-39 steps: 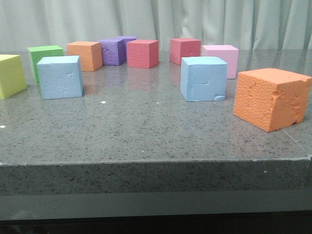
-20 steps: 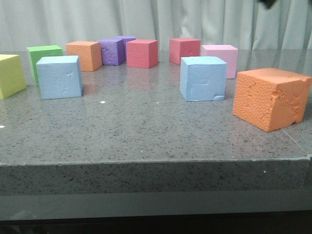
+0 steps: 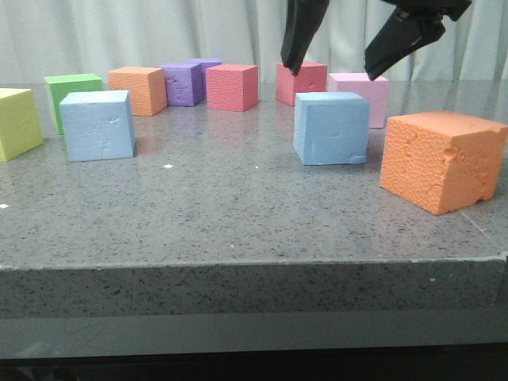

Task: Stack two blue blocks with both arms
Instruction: 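Lower the right gripper onto the light blue cube farther from the robot and grasp it, then carry the light blue cube toward the robot and lower it onto the table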

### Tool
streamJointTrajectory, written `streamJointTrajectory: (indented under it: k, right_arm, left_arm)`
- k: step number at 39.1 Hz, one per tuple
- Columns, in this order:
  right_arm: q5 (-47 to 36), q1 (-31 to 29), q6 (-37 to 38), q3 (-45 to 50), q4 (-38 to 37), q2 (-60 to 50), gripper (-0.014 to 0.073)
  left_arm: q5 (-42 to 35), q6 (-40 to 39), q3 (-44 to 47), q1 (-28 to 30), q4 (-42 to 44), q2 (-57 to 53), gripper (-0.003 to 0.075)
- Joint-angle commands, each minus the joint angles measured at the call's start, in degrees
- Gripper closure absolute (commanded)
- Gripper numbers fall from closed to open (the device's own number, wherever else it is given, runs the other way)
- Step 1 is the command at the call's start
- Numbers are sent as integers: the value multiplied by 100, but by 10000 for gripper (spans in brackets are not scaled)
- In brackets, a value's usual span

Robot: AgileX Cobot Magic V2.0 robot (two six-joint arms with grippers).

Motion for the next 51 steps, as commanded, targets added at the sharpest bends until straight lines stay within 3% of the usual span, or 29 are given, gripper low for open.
streamJointTrajectory:
  k: [1,17,19,25,29,40,51]
  right_arm:
    - [-255,7,327,-244,-361,-111,-61]
    - [-348,7,323,-244,-428,277,-49]
    - [-342,7,323,-244,-428,277,-17]
    - [-311,7,323,-244,-428,257,204]
    - [-311,7,323,-256,-326,209,285]
    - [-589,57,257,-256,27,-82,291]
    - [-456,747,150,-277,1,-138,291]
  left_arm:
    - [-498,9,-201,7,-33,54,50]
    - [-498,9,-201,7,-33,54,50]
    - [-498,9,-201,7,-33,54,50]
    - [-498,9,-201,7,-33,54,50]
    - [-498,9,-201,7,-33,54,50]
    - [-498,9,-201,7,-33,54,50]
    - [-498,9,-201,7,-33,54,50]
